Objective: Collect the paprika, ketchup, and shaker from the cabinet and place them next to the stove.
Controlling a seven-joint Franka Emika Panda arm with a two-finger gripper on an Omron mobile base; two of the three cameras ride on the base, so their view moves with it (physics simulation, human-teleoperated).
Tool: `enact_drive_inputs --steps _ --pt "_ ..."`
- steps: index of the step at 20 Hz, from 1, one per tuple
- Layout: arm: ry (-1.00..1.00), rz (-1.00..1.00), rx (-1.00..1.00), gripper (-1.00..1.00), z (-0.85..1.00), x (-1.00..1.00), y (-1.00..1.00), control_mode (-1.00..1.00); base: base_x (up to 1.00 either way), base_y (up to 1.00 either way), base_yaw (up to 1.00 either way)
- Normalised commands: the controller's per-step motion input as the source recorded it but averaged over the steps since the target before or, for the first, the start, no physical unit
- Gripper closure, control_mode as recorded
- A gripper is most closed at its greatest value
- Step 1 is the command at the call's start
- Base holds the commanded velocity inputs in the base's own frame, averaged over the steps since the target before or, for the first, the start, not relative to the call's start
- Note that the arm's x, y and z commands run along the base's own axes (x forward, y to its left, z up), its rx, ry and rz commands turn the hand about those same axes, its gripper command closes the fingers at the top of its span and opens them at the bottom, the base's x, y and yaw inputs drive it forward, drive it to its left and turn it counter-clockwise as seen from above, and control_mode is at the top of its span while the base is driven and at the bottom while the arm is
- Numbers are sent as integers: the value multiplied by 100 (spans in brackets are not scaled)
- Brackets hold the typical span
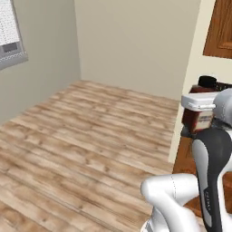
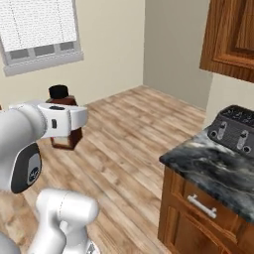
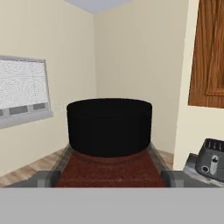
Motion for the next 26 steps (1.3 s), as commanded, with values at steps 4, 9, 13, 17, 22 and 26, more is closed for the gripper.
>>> enact_drive_inputs --steps 4,9,13,17,22,26 --pt "0 0 0 100 0 0 0 100 -68 -45 -41" --pt "0 0 0 100 0 0 0 100 -52 -48 -40" --pt "0 0 0 100 0 0 0 100 -38 -58 -37" --pt "0 0 0 100 0 0 0 100 -33 -66 -34" --pt "0 0 0 100 0 0 0 100 -30 -68 -32" --pt "0 0 0 100 0 0 0 100 -13 -55 -36"
